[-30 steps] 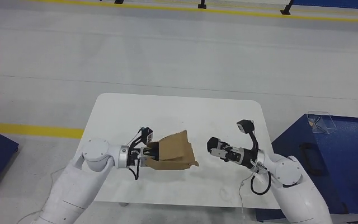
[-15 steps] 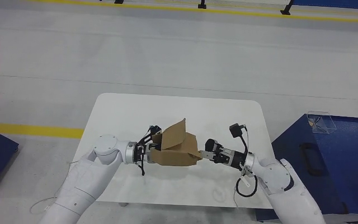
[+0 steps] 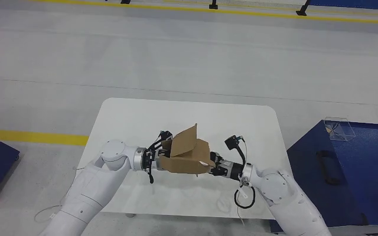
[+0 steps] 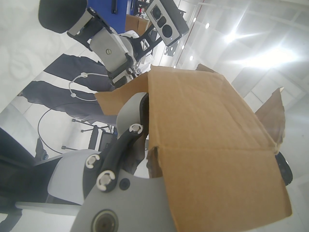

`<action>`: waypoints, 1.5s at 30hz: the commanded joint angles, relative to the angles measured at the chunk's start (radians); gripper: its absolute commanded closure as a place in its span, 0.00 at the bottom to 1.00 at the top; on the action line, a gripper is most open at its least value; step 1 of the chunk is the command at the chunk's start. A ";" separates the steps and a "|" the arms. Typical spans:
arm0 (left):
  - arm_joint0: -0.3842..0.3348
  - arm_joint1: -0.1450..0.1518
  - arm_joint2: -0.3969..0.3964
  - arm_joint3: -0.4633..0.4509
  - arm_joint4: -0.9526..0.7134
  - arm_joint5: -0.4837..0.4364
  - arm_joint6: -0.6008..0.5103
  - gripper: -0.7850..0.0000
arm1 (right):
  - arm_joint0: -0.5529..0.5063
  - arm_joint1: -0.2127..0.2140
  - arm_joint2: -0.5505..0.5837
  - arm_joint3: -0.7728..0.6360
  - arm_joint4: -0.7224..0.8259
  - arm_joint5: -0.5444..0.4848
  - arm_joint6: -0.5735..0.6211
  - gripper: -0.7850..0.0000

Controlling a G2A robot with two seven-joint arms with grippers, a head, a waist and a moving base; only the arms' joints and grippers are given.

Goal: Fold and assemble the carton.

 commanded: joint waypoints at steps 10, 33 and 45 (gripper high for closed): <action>-0.010 -0.009 0.006 0.043 -0.006 0.053 0.047 1.00 | -0.075 0.021 0.088 -0.106 0.006 -0.030 0.018 0.00; 0.015 -0.011 -0.003 -0.003 0.038 0.002 0.045 1.00 | -0.065 0.023 0.116 -0.082 0.021 0.010 -0.012 0.00; 0.033 -0.004 -0.006 -0.062 0.087 -0.044 -0.010 1.00 | -0.025 0.011 0.070 -0.053 -0.044 0.053 -0.061 0.00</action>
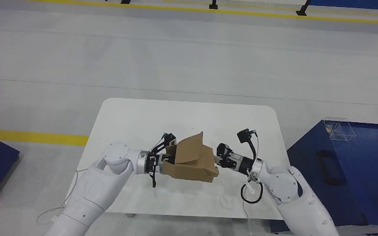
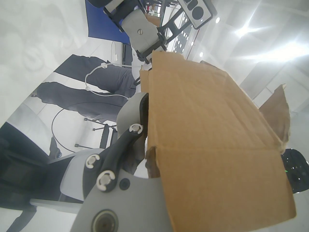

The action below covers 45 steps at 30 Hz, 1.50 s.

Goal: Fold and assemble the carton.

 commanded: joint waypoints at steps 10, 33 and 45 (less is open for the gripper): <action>0.011 0.005 -0.011 -0.010 0.021 -0.022 -0.016 1.00 | 0.018 -0.006 -0.011 0.011 0.022 0.005 -0.007 0.00; 0.048 0.008 -0.013 -0.056 0.054 0.007 0.064 1.00 | -0.078 0.013 0.071 -0.111 0.113 -0.019 0.079 0.00; 0.051 0.006 -0.009 -0.054 0.038 0.038 0.059 1.00 | -0.031 -0.003 -0.012 -0.056 0.050 -0.008 0.034 0.00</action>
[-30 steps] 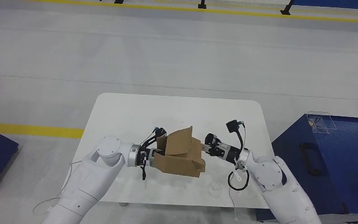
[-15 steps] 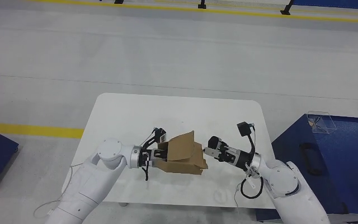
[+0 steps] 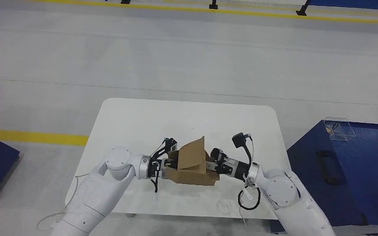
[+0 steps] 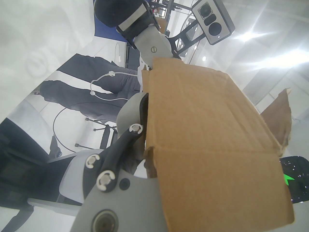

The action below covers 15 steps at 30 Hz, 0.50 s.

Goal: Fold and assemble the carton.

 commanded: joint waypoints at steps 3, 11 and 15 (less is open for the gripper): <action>0.001 0.000 -0.002 0.005 -0.006 -0.004 0.001 1.00 | 0.000 0.002 0.015 0.007 0.023 -0.009 0.006 0.00; 0.008 -0.008 -0.015 0.034 -0.084 -0.009 0.032 1.00 | -0.016 0.006 0.045 0.000 0.050 -0.020 0.012 0.00; 0.006 -0.014 -0.023 0.055 -0.139 -0.010 0.043 1.00 | -0.035 0.011 0.083 -0.013 0.072 -0.042 -0.001 0.00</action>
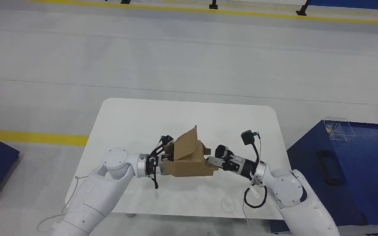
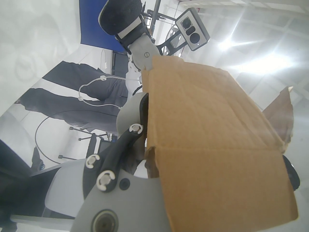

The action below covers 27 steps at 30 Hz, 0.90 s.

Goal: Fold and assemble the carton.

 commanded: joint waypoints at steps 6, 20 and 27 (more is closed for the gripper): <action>0.001 -0.011 -0.011 0.037 -0.083 -0.006 0.023 1.00 | -0.049 0.010 0.061 -0.041 0.033 -0.036 0.003 0.00; -0.015 -0.024 0.020 0.049 -0.044 -0.028 -0.007 1.00 | -0.008 -0.005 -0.023 -0.017 -0.109 0.018 -0.067 0.00; -0.013 -0.026 0.027 0.036 -0.011 -0.045 -0.012 1.00 | -0.003 -0.008 -0.043 -0.021 -0.090 0.000 -0.047 0.00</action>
